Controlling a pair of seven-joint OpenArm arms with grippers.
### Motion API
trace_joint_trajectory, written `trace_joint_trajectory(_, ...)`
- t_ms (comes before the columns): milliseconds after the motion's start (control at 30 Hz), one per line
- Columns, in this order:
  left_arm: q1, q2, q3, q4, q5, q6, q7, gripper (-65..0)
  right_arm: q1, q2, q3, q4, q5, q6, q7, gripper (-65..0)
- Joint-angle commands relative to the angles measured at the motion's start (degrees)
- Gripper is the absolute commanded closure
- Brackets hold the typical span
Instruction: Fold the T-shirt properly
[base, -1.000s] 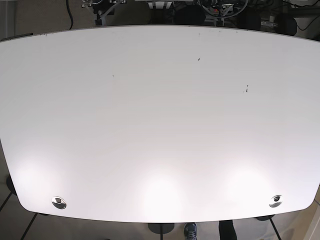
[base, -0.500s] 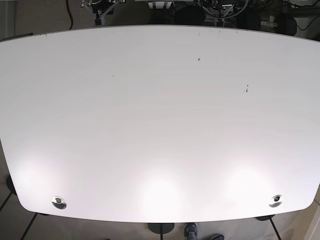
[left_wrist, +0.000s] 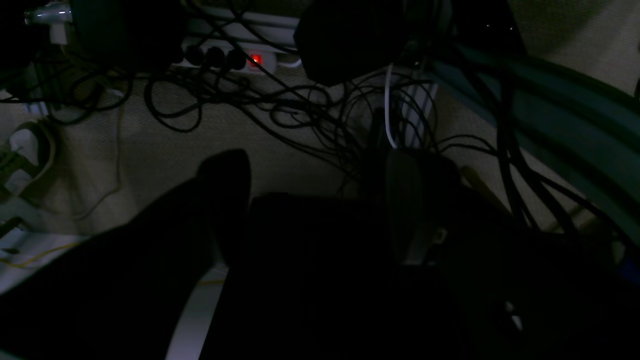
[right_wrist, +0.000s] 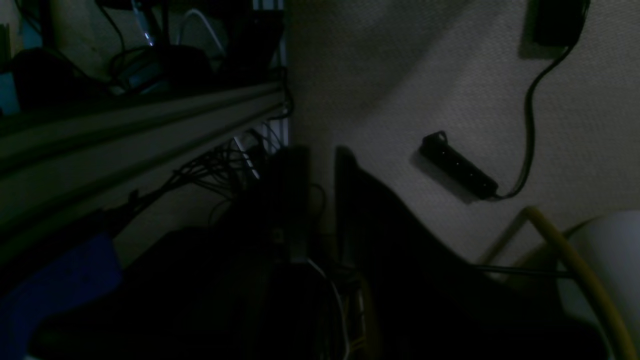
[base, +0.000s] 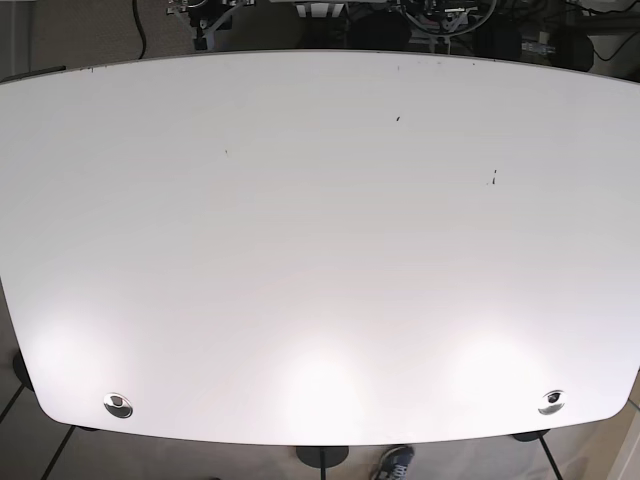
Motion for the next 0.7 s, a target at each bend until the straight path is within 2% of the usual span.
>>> trace_joint_trajectory(33,0.3,-0.16,-0.05,-0.06,0.1,0.26,-0.32,-39.7,-0.41,0.51,0.01,-0.06,0.32,0.04,0.87,-8.3)
trace_joint_trajectory(400,0.15,-0.28,-0.28,0.18,0.02,0.2,-0.57,-39.5,-0.28,0.16,0.02,-0.41,0.27,0.04,0.75,-8.3)
trace_joint_trajectory(700,2.44,-0.36,-0.22,4.7,0.12,0.05,-0.66,-39.6,-1.36,0.35,-0.06,-0.14,0.08,0.17,0.72,-8.3)
